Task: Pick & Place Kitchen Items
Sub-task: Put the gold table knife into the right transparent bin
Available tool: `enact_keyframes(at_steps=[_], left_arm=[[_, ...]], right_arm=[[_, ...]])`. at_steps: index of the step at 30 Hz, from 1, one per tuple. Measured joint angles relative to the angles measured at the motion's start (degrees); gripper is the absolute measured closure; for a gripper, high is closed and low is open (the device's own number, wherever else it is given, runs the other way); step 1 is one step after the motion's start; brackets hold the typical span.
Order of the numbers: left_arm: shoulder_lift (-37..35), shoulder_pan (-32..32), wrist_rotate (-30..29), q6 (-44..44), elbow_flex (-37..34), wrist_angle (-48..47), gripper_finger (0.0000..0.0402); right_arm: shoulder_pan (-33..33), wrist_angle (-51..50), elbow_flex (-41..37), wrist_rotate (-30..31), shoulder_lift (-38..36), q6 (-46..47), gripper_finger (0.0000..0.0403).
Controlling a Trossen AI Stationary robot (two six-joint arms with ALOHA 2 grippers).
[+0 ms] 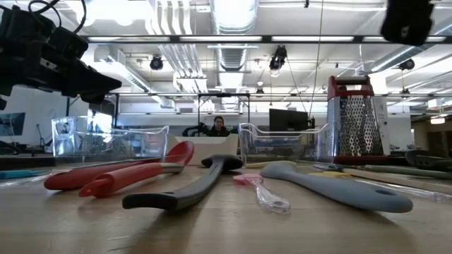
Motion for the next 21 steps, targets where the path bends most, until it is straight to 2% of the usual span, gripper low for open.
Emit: enact_keyframes(at_steps=[7,13,16,21], left_arm=[[0.00,0.00,0.00,0.00,0.02,0.00,0.0392],[0.00,0.00,0.00,0.00,0.01,0.00,0.0392],[0.00,0.00,0.00,0.00,0.02,0.00,0.0392],[0.00,0.00,0.00,0.00,0.00,0.00,0.0392]], right_arm=[[12.09,-12.30,4.07,3.31,8.11,22.40,0.0394],[19.89,-15.53,4.50,2.91,14.35,40.28,0.0394],[22.41,-15.58,4.50,2.54,17.37,44.69,0.0394],[23.21,-15.42,4.50,-1.75,21.08,45.56,0.0390]])
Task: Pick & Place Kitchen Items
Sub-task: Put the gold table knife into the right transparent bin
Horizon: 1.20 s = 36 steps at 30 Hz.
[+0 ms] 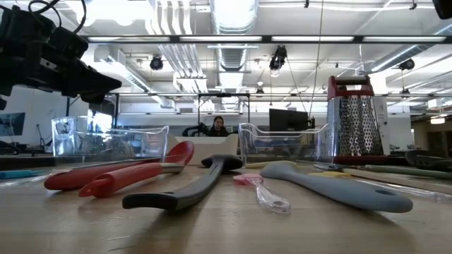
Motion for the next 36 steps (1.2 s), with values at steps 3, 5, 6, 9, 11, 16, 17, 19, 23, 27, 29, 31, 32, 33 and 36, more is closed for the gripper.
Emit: enact_keyframes(at_steps=[3,5,6,9,11,16,17,19,23,27,29,31,32,33,36], left_arm=[[-0.01,0.00,0.00,0.00,0.00,0.00,0.0392],[0.00,0.00,0.00,0.00,0.02,0.00,0.0392],[0.00,-0.01,0.00,0.00,0.02,0.00,0.0392],[-0.02,0.00,0.00,0.00,0.00,0.00,0.0392],[-0.02,-0.01,0.00,0.00,0.00,0.00,0.0392],[-0.02,0.00,0.00,0.00,0.01,0.00,0.0392],[0.00,0.00,0.00,0.00,0.01,-0.02,0.0392],[-0.02,-0.02,0.00,0.00,0.00,-0.02,0.0392],[-0.02,0.00,0.00,0.00,0.02,-0.02,0.0392],[-0.02,0.00,0.00,0.00,0.02,-0.02,0.0392],[-0.02,0.00,0.00,0.00,0.01,-0.02,0.0392],[-0.02,0.00,0.00,0.00,0.00,-0.02,0.0392],[-0.02,-0.01,0.00,0.00,0.02,-0.02,0.0392],[-0.02,0.00,0.00,0.00,0.01,-0.02,0.0392],[-0.02,-0.02,0.00,0.00,0.01,-0.02,0.0392]], right_arm=[[-0.07,-0.03,-0.15,-1.02,1.69,-0.04,0.0373],[-0.15,-0.03,-0.18,-1.02,2.50,-0.09,0.0354],[-0.15,-0.03,-0.22,-1.02,2.89,-0.09,0.0344],[-0.13,0.01,-0.37,-1.01,4.30,-0.65,0.0311],[-0.15,0.08,-0.38,-1.04,5.49,-2.30,0.0291],[-0.15,1.87,-0.52,-1.28,8.67,-6.80,0.0258],[-0.15,2.17,-0.52,-1.37,9.32,-7.15,0.0255],[-0.17,2.55,-0.52,-2.23,10.42,-7.37,0.0251],[-0.17,3.61,-0.52,-3.35,11.46,-5.90,0.0250],[1.10,4.87,-0.88,-5.49,11.32,-3.80,0.0249],[2.09,5.24,-1.35,-6.03,11.15,-3.03,0.0250],[2.82,6.84,-2.48,-7.00,10.94,-2.60,0.0253],[2.91,8.17,-3.28,-7.62,10.92,-2.44,0.0254],[3.09,9.44,-4.19,-8.48,10.94,-2.37,0.0254],[3.23,13.14,-6.86,-9.08,10.96,-1.97,0.0254]])
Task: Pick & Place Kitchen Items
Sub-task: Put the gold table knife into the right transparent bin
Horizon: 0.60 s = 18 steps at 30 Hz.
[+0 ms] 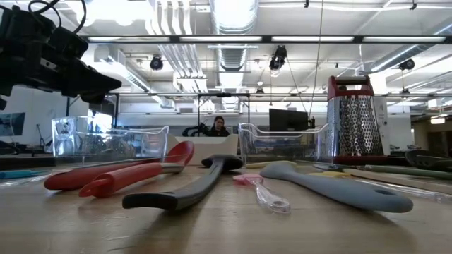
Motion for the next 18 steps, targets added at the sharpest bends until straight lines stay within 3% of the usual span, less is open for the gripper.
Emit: enact_keyframes(at_steps=[18], left_arm=[[0.00,0.02,0.00,0.00,-0.01,0.00,0.0392]], right_arm=[[-0.02,9.63,-9.18,-2.02,-0.23,0.79,0.0255]])
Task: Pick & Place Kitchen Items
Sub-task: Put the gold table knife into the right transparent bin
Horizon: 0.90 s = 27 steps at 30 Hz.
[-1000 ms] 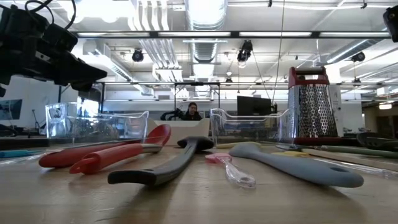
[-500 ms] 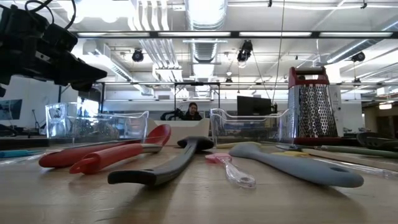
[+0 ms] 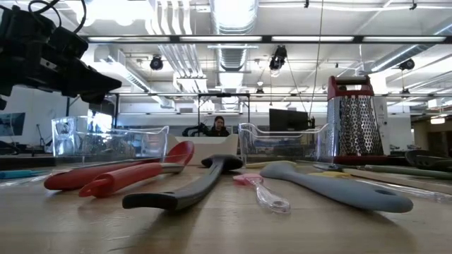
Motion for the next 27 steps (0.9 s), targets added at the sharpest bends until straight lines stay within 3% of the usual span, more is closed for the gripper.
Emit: enact_keyframes(at_steps=[4,10,20,27], left_arm=[[0.01,0.00,0.00,0.00,0.01,0.00,0.0392],[0.01,0.00,0.00,0.00,0.02,-0.02,0.0392],[0.00,0.00,0.00,0.00,0.01,-0.09,0.0392],[0.00,0.00,0.00,0.00,0.02,-0.11,0.0392]], right_arm=[[0.00,0.21,-0.57,-0.28,-0.21,1.33,0.0282],[0.00,0.65,0.84,-0.38,-0.24,0.70,0.0373],[-0.52,-5.16,5.77,0.00,-2.15,-0.56,0.0376],[-7.90,-17.48,10.84,9.38,-7.00,-11.56,0.0376]])
